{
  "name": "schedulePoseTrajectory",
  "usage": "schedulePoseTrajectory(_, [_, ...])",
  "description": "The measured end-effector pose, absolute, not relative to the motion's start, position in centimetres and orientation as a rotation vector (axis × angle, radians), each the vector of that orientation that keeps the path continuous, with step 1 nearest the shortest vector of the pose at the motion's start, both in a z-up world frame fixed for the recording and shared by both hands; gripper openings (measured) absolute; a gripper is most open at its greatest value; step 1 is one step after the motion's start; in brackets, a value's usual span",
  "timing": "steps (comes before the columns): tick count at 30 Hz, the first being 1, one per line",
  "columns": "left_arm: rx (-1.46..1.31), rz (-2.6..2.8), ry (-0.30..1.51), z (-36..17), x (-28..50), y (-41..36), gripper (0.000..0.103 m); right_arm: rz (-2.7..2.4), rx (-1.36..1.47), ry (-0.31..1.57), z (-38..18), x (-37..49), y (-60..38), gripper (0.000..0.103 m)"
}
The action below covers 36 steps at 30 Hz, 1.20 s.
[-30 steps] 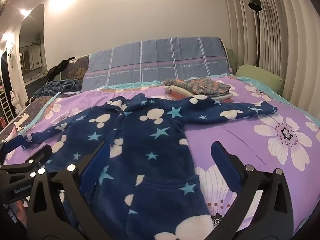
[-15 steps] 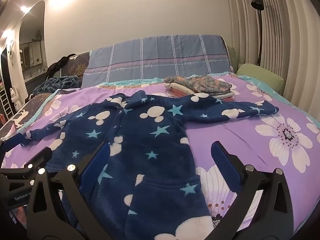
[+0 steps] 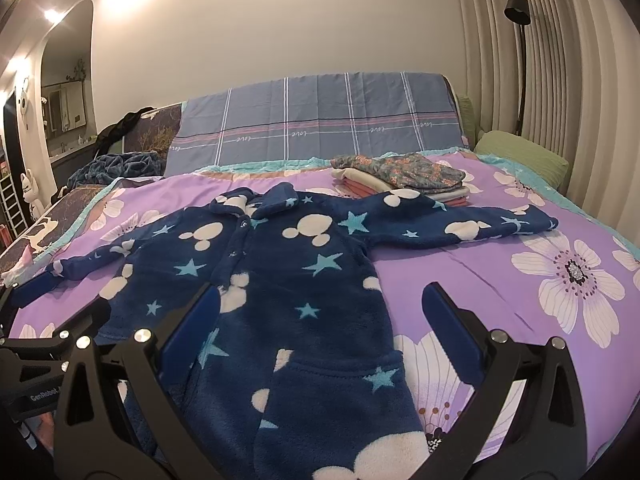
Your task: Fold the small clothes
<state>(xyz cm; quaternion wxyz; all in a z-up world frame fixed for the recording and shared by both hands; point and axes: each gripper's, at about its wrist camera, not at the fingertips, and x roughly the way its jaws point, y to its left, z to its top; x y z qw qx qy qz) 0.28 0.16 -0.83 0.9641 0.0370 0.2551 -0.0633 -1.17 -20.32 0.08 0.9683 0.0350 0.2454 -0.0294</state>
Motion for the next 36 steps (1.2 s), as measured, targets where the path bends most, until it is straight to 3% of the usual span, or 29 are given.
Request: schedulePoseTrajectory(36, [0.074,-0.173,0.504,-1.4,-0.4,-0.2,0.102,-0.064,0.053,0.492,0.0,-1.5,-20.1,0.101])
